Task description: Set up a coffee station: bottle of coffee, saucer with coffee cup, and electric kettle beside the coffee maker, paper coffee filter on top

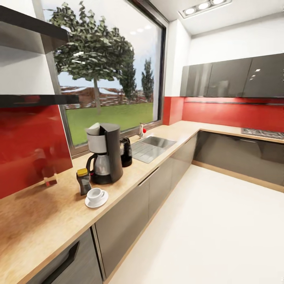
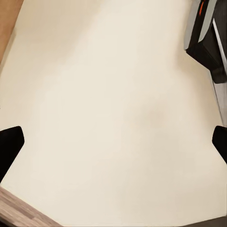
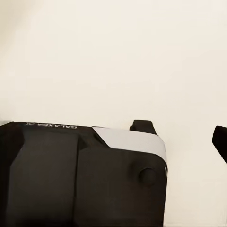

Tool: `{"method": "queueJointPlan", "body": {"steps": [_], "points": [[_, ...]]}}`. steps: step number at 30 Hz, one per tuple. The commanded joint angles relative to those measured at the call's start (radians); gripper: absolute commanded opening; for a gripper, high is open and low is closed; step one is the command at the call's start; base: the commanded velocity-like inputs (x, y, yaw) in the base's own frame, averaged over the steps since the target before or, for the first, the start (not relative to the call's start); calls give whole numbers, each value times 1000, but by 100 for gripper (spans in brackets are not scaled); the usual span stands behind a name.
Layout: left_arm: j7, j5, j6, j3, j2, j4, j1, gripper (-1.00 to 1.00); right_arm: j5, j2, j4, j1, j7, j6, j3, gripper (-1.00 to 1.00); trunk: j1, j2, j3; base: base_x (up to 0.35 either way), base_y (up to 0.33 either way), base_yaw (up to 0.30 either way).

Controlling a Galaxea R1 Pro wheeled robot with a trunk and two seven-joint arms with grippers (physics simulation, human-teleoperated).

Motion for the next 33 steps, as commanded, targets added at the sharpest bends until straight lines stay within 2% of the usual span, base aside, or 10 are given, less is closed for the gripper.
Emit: {"method": "queueJointPlan", "body": {"steps": [1, 4, 5, 7, 9, 15, 23, 27, 33], "points": [[3, -10, -7, 8, 0, 2, -1, 100, -1, -1, -2, 3, 0, 6, 8, 100, 0, -1, 0, 0, 0, -95], [2, -10, -22, 8, -1, -12, -3, 100, -2, -4, -2, 17, 9, -6, 7, 100, 0, -1, 2, 0, 0, -91], [1, -10, -36, 8, -11, -74, -4, 100, 0, -6, -2, 63, 12, -14, 7, 100, 0, -1, 2, 0, 0, -6], [1, -10, -37, 8, -15, -97, -4, 100, 3, -7, -2, 71, 12, -17, 8, 100, 0, -1, 2, 0, 0, -4], [1, -10, -37, 8, -16, -114, -4, 100, 11, -9, -2, 74, 13, -18, 8, 100, 0, -1, 2, 0, 0, -2], [0, -10, -38, 8, -27, -147, -4, 100, 77, -10, -2, 77, 12, -19, 8, 100, 0, -1, 2, 0, 0, 0], [0, -10, -37, 8, -37, -150, -4, 100, 90, -15, -3, 77, 9, -48, 7, 100, 0, -1, 2, 0, 0, 0], [1, -9, -37, 8, -38, -150, -4, 100, 91, -28, -4, 77, 8, -84, 6, 100, 0, -1, 2, 0, 0, 0], [1, -9, -37, 8, -44, -150, -4, 100, 91, -77, -5, 77, 7, -105, 6, 100, 0, -1, 2, 0, 0, 0]]}}
